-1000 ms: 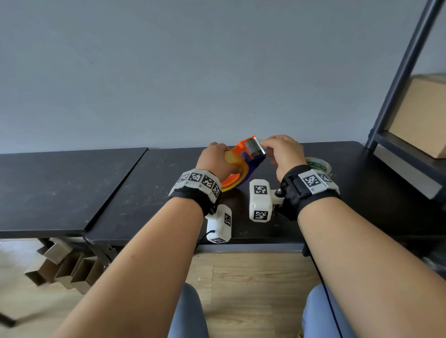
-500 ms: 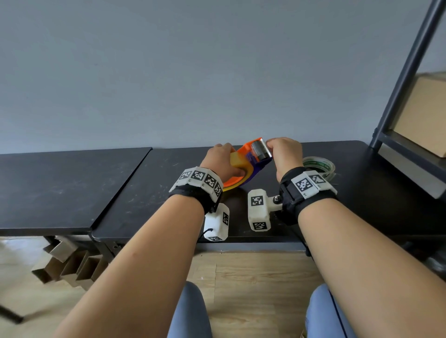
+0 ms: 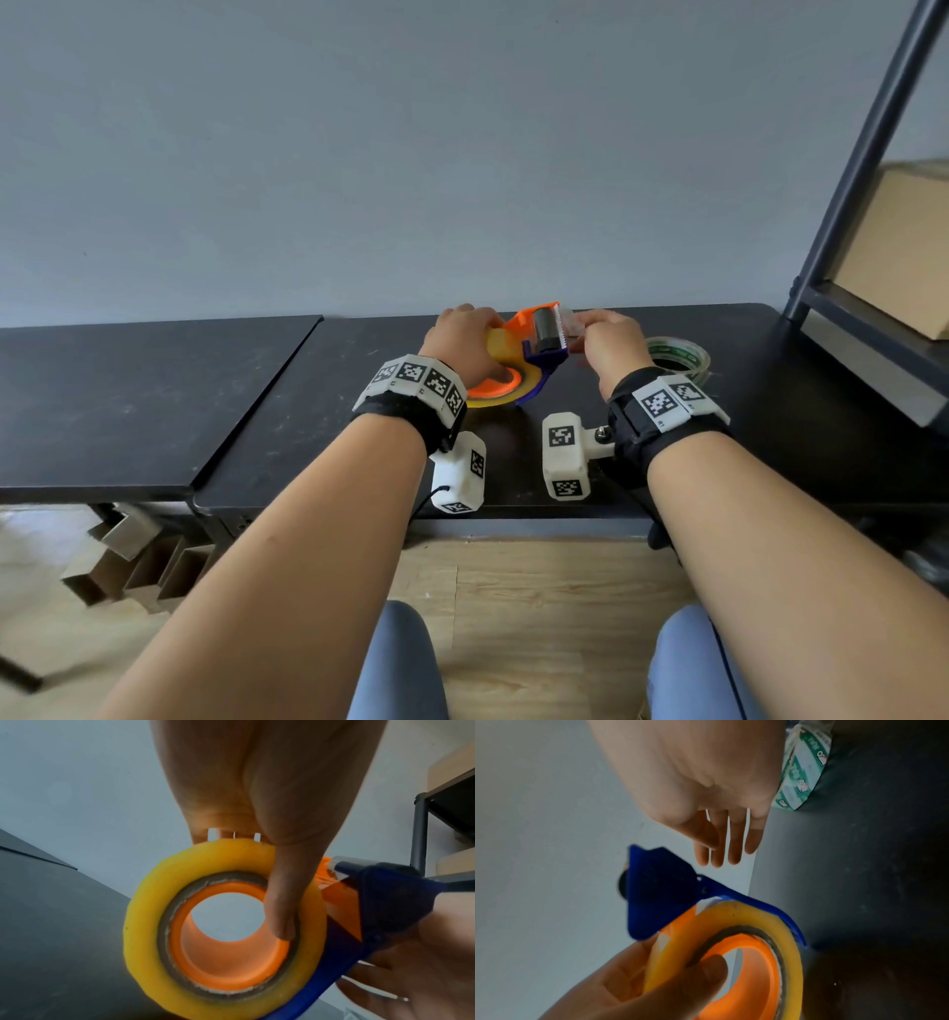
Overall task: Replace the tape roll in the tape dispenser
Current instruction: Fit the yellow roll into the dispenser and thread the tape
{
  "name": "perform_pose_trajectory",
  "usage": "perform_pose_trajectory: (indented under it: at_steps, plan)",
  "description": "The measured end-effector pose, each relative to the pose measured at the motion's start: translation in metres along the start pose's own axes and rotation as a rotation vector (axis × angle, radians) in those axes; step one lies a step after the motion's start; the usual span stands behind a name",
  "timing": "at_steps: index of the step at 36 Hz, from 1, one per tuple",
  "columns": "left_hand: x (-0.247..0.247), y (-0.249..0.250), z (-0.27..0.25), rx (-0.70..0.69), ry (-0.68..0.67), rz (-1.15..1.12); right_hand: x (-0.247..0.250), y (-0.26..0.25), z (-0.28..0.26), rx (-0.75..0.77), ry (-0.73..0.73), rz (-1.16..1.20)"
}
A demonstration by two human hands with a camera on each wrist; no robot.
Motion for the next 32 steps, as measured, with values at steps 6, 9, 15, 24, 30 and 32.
perform_pose_trajectory:
  at_steps: [6,9,15,24,30,32]
  plan:
    - [0.0,0.008,0.006,-0.018,-0.062,-0.024,-0.017,0.001,-0.009,0.033,-0.222,-0.108]
    - [-0.002,0.011,0.009,-0.034,-0.089,-0.025,-0.024,0.003,-0.013,-0.002,-0.296,-0.146]
    - [-0.004,0.015,0.013,-0.052,-0.095,0.013,-0.016,0.012,-0.011,-0.059,-0.331,-0.184]
    - [-0.004,0.019,0.009,-0.043,-0.063,-0.082,-0.02,0.015,-0.007,-0.051,-0.358,-0.357]
    - [0.014,0.021,0.005,-0.069,0.046,-0.373,-0.02,0.019,-0.004,-0.08,-0.335,-0.312]
    - [0.017,0.022,0.004,-0.068,0.066,-0.447,-0.021,0.018,-0.003,-0.081,-0.33,-0.291]
Point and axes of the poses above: each hand's wrist, its own z-axis towards the middle knuckle, its own x-axis out of the back of the hand, y = z × x, the point moved 7 cm from there along z, towards the middle knuckle, and after that the axes turned 6 degrees about -y, right-handed, at the moved point
